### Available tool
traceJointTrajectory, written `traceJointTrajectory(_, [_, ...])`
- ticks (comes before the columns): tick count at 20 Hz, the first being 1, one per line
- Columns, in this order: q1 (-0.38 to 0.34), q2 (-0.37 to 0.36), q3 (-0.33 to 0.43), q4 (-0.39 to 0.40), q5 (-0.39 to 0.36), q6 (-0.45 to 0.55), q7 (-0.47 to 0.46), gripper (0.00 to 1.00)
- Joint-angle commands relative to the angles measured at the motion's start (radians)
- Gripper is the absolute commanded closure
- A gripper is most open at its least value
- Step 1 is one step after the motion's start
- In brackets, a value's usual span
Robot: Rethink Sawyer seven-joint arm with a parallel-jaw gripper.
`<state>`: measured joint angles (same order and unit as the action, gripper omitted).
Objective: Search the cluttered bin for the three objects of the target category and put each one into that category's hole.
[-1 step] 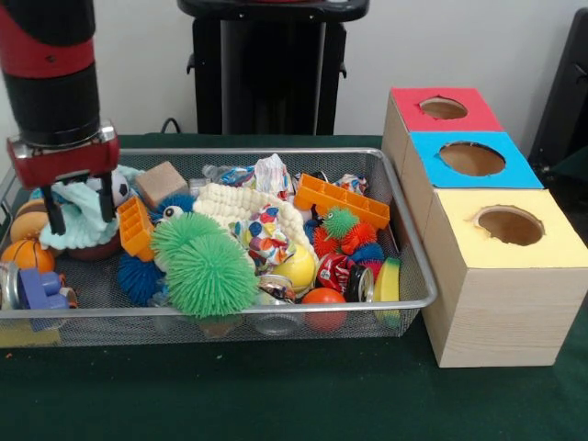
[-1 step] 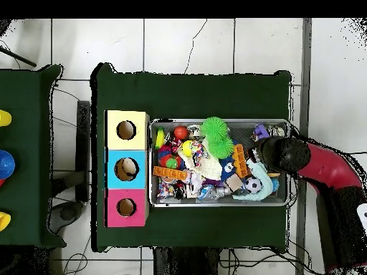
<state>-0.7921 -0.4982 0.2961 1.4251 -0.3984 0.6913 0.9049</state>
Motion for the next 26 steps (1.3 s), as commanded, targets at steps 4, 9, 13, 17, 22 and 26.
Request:
traceJointTrajectory(4, [-0.04,0.116,0.178,-0.035,-0.158,0.029,-0.35,0.0])
traceJointTrajectory(9, [-0.026,0.108,0.17,-0.037,-0.231,0.006,-0.317,0.0])
traceJointTrajectory(13, [-0.031,0.116,0.182,-0.044,-0.266,-0.011,-0.292,0.0])
traceJointTrajectory(17, [-0.055,0.126,0.209,-0.034,-0.291,-0.033,-0.283,0.0])
traceJointTrajectory(22, [-0.109,0.18,0.267,-0.058,-0.304,-0.041,-0.328,0.0])
traceJointTrajectory(26, [-0.162,0.243,0.31,-0.104,-0.328,-0.031,-0.401,0.0])
